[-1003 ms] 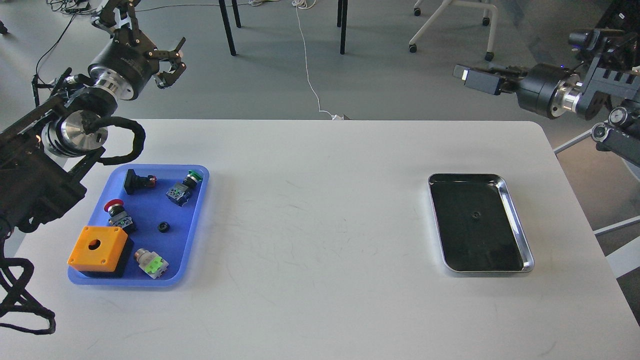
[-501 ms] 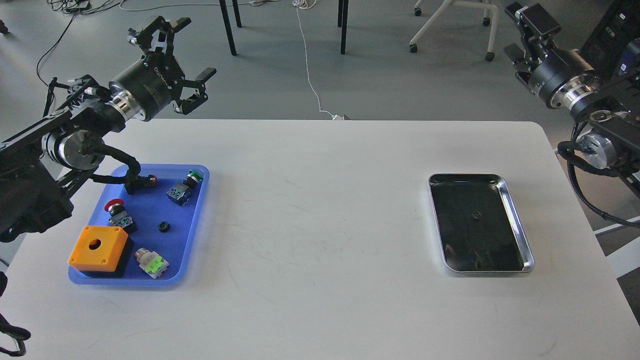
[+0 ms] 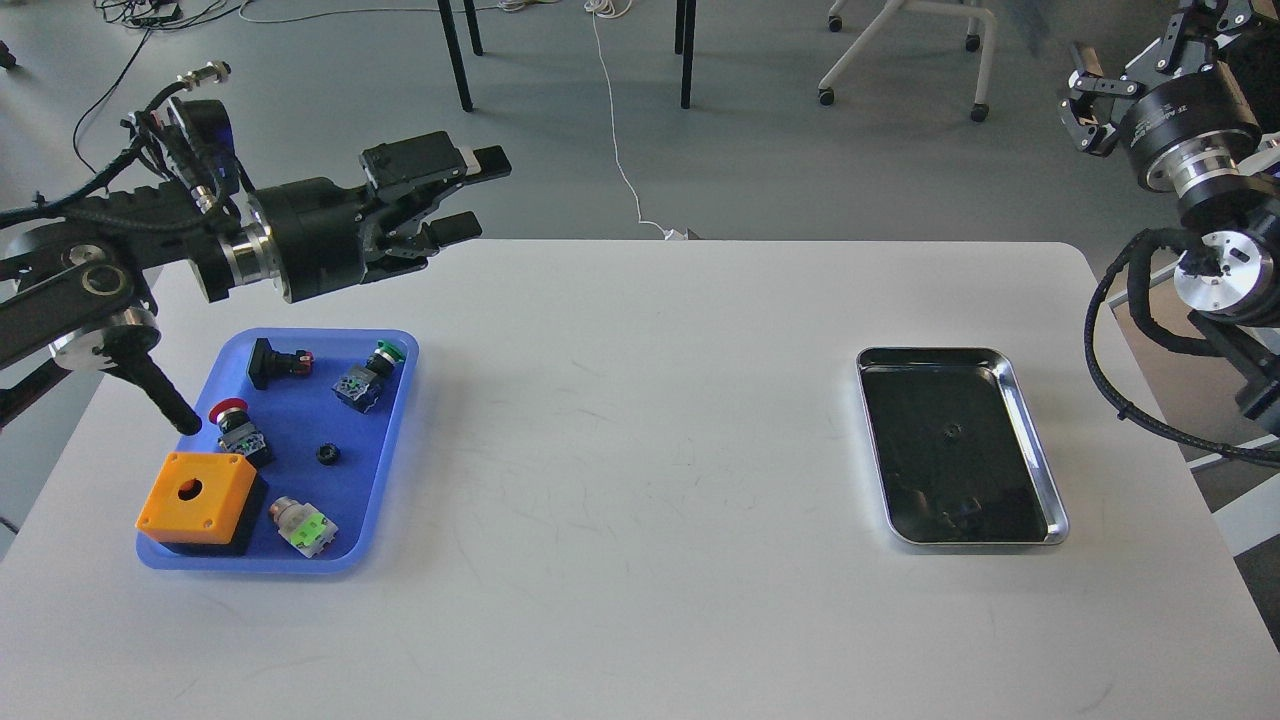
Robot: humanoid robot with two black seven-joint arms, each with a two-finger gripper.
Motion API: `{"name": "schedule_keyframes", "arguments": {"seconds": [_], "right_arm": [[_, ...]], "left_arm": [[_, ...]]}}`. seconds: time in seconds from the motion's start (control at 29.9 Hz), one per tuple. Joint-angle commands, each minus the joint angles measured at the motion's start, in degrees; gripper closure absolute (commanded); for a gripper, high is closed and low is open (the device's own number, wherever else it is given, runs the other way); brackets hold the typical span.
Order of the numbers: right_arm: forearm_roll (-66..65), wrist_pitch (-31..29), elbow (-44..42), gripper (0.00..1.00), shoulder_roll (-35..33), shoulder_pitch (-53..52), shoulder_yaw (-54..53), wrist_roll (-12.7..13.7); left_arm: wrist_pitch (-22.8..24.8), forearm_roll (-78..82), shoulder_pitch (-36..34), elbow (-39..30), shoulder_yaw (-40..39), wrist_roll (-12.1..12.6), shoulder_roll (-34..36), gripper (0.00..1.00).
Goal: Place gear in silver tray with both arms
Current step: 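Reach the left gripper back down into the blue tray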
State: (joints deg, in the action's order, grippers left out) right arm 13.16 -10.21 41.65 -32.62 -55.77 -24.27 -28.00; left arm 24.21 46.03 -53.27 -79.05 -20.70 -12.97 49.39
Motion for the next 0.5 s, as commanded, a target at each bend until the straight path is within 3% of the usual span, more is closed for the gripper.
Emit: {"name": "schedule_keyframes", "arguments": {"seconds": [0.0, 0.37, 0.47], "right_arm": [[1.3, -4.7, 4.0, 0.02, 0.0, 6.8, -7.8, 0.0], [1.9, -14.9, 18.1, 0.01, 1.0, 26.5, -23.7, 0.0], [1.8, -15.7, 19.6, 0.01, 1.0, 28.8, -24.4, 0.0]], "left_arm": [[-1.5, 10.4, 1.3, -5.0, 2.6, 0.0, 5.6, 0.02], [-3.3, 36.7, 3.8, -5.5, 6.9, -0.1, 9.0, 0.02], [-3.5, 47.4, 4.1, -4.3, 8.0, -0.2, 8.3, 0.08]]}}
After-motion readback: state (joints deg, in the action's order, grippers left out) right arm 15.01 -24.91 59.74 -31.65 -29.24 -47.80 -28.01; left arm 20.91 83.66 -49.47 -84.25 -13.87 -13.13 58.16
